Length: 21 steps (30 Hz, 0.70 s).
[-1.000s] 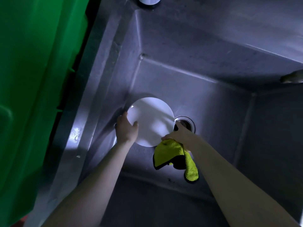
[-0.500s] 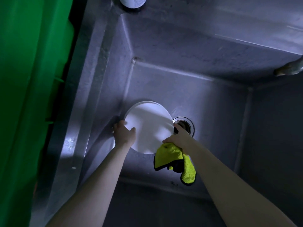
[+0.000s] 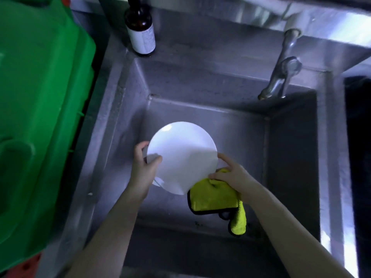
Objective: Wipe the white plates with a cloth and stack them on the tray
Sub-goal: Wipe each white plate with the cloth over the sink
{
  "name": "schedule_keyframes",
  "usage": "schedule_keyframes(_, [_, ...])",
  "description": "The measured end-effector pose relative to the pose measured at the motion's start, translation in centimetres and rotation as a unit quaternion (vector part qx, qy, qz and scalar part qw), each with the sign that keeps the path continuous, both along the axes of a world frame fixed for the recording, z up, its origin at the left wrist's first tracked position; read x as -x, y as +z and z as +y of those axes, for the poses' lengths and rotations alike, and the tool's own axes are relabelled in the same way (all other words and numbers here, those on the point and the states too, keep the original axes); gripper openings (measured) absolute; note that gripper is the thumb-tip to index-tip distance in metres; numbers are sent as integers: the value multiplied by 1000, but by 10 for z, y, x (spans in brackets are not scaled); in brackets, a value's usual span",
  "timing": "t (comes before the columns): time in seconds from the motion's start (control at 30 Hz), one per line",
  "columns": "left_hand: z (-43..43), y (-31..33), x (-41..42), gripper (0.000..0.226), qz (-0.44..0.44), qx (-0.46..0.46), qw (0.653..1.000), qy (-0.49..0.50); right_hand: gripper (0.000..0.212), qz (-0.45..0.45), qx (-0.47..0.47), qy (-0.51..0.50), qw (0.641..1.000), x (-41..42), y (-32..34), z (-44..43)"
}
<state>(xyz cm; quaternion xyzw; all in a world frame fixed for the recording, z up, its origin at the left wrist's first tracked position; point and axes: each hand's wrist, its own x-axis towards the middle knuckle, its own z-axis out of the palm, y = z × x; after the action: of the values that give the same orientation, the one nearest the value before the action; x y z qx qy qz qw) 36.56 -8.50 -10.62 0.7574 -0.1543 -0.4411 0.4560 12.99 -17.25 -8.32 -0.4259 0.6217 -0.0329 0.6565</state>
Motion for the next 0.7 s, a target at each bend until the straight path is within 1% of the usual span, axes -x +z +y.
schedule_keyframes(0.07, [1,24,11,41,30,37,999,21,60,-38,3,-7,999,14,34,-1])
schedule_keyframes(0.17, [1,64,35,37,137,73,985,80,54,-110,3,-35,993,32,86,2])
schedule_keyframes(0.2, [2,77,43,36,157,86,979,93,54,-129,5,-45,991,38,102,3])
schedule_keyframes(0.27, [3,105,60,30,163,114,974,109,52,-158,15,-53,986,51,134,7])
schedule_keyframes(0.37, [5,141,80,32,155,150,967,136,44,-181,34,-83,979,74,181,11])
schedule_keyframes(0.5, [7,186,106,35,133,205,959,142,23,-136,125,-156,970,107,243,7])
schedule_keyframes(0.57, [7,206,118,32,131,216,956,147,19,-147,168,-176,959,115,275,3])
schedule_keyframes(0.63, [6,218,131,30,138,225,952,154,13,-173,233,-174,941,116,300,-1])
schedule_keyframes(0.7, [4,228,147,32,158,238,945,156,14,-188,324,-134,917,109,315,0])
